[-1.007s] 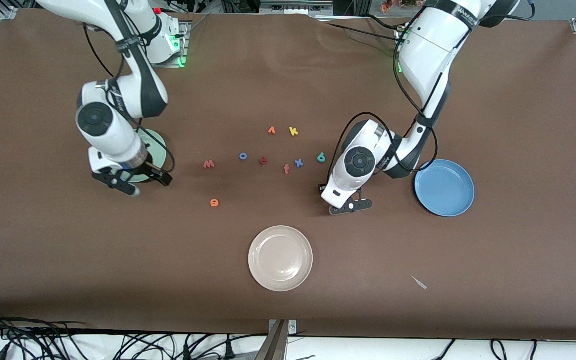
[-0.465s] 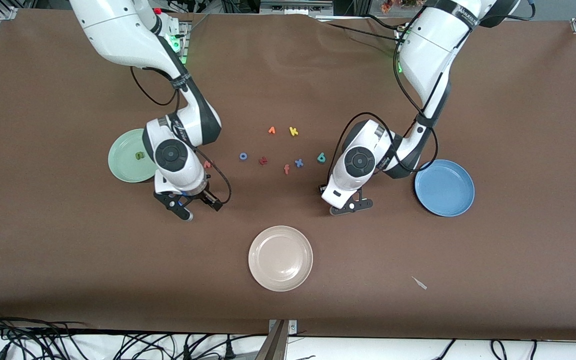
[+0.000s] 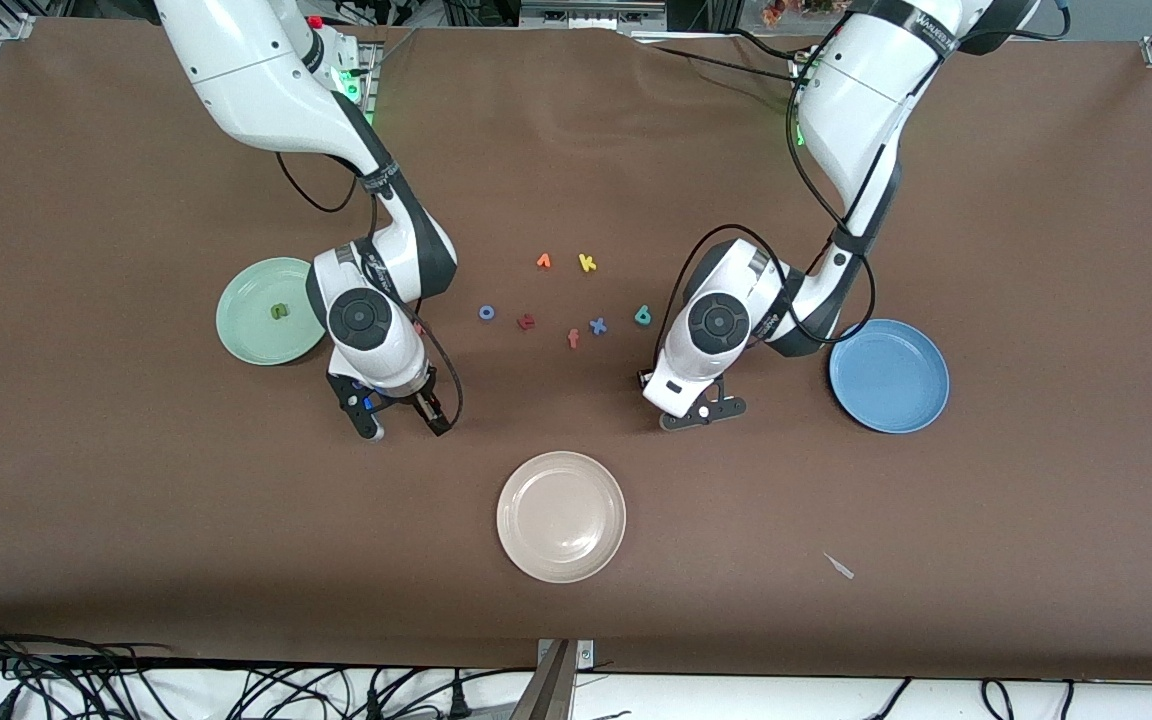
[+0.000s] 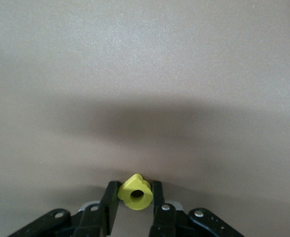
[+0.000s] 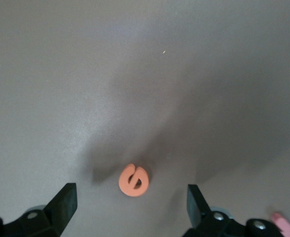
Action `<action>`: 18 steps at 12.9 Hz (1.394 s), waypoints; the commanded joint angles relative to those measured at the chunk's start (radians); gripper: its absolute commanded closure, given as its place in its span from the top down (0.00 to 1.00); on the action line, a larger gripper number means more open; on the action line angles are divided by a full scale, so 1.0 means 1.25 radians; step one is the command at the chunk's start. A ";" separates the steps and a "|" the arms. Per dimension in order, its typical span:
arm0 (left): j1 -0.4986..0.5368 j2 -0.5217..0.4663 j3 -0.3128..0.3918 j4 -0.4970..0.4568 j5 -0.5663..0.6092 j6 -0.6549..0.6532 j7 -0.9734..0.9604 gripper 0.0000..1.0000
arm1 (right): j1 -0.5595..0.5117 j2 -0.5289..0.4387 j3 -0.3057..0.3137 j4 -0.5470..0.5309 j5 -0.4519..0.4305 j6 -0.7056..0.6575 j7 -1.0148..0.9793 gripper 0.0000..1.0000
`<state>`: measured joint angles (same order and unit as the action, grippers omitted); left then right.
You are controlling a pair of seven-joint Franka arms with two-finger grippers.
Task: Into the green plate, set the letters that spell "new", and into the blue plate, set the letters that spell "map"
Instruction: 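Place orange 6 on green plate while the left gripper places d on blue plate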
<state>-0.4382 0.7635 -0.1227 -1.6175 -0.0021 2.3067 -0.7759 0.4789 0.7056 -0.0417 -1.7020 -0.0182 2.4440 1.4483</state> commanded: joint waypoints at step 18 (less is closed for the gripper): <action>0.250 -0.137 0.007 0.003 0.021 -0.333 0.529 0.12 | 0.011 -0.034 -0.051 0.019 -0.055 -0.077 -0.103 0.20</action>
<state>-0.1883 0.6503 -0.1022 -1.5690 -0.0006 1.9240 -0.2295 0.4903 0.7287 -0.0808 -1.6736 -0.0725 2.4647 1.4225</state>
